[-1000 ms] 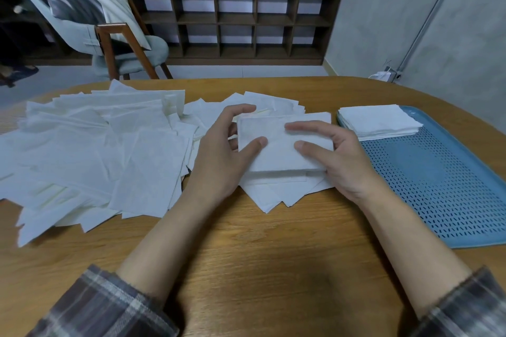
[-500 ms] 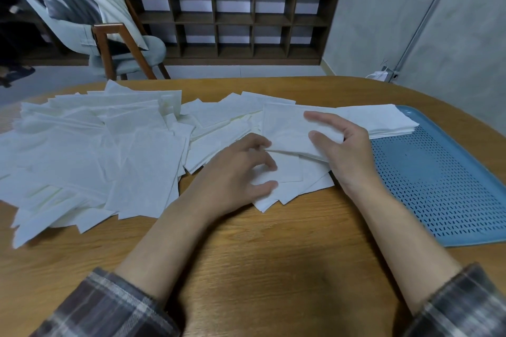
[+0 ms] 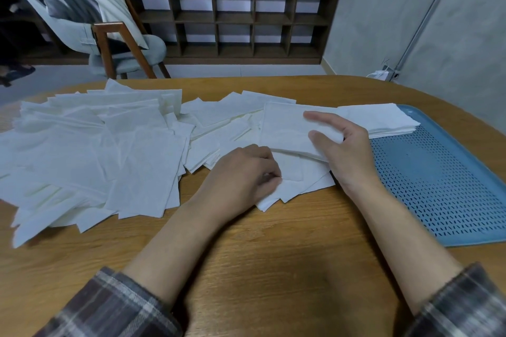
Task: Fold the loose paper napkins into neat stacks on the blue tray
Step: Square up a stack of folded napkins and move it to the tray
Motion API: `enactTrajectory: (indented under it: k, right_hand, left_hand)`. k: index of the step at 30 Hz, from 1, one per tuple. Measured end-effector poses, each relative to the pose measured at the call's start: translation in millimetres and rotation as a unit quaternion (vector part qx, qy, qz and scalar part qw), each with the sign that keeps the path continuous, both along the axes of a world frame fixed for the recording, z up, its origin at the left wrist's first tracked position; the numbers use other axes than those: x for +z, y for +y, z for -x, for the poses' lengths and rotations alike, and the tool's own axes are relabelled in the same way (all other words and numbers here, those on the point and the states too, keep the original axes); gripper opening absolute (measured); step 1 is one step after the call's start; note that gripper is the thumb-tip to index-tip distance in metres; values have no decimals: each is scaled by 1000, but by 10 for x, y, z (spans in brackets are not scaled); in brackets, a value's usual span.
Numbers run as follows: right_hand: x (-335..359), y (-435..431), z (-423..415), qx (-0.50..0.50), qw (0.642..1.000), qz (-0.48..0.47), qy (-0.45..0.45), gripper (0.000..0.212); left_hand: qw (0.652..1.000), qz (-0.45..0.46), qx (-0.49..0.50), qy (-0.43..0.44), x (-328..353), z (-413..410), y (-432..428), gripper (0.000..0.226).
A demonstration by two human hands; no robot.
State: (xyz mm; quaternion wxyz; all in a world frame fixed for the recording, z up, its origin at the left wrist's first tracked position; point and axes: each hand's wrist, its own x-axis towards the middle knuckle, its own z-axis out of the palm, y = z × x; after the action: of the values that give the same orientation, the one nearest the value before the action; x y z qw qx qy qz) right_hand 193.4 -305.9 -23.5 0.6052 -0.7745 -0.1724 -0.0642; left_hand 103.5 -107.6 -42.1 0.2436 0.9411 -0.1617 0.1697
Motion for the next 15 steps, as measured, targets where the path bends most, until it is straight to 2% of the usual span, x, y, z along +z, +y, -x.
enactTrajectory:
  k: [3, 5, 13, 15]
  right_hand:
    - [-9, -7, 2, 0, 1000, -1, -2, 35]
    - [-7, -6, 4, 4, 1000, -7, -2, 35]
    - [-13, -3, 3, 20, 1000, -4, -5, 37]
    - [-3, -5, 10, 26, 1000, -9, -6, 38]
  left_hand:
    - [999, -37, -3, -17, 9, 2, -4, 8]
    - [1000, -21, -4, -7, 35, 17, 8, 8]
    - [980, 191, -4, 56, 265, 105, 52, 7]
    - [974, 217, -15, 63, 295, 123, 49, 9]
